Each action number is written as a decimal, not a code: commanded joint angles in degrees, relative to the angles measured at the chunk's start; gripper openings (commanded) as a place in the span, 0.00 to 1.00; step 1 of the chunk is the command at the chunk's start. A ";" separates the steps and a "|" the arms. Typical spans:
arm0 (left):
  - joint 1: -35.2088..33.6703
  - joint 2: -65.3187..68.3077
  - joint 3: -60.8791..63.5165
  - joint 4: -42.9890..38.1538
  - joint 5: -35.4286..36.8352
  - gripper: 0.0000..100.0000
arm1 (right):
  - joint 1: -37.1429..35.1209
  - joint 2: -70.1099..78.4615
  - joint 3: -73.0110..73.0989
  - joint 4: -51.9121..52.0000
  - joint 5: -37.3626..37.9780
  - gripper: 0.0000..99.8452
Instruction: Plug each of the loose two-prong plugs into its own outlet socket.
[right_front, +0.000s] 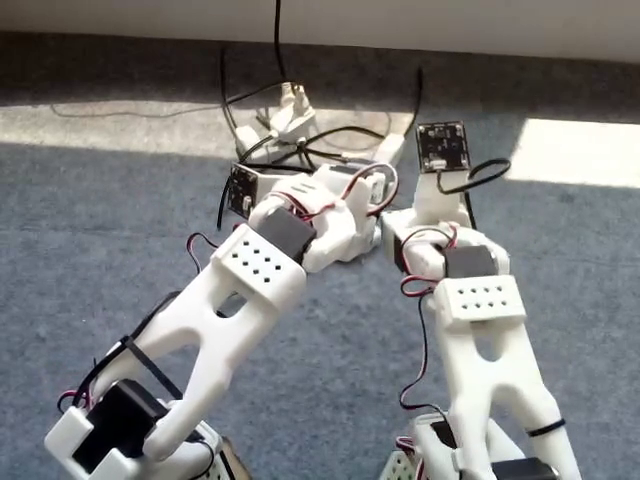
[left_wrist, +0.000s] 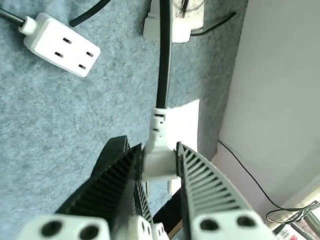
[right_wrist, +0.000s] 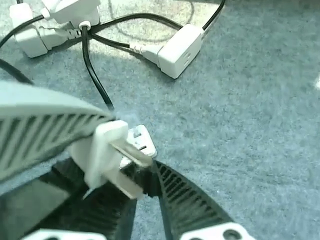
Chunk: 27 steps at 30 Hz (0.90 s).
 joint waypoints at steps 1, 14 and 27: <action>3.21 -2.59 -0.04 -1.05 0.44 0.01 | 0.04 4.70 -0.75 -3.30 0.62 0.01; 5.41 -18.59 8.31 1.85 0.35 0.01 | 6.90 25.54 -13.05 -4.53 0.70 0.01; 4.70 -18.24 10.77 -2.37 -5.54 0.01 | 14.46 9.89 -14.02 5.85 0.70 0.01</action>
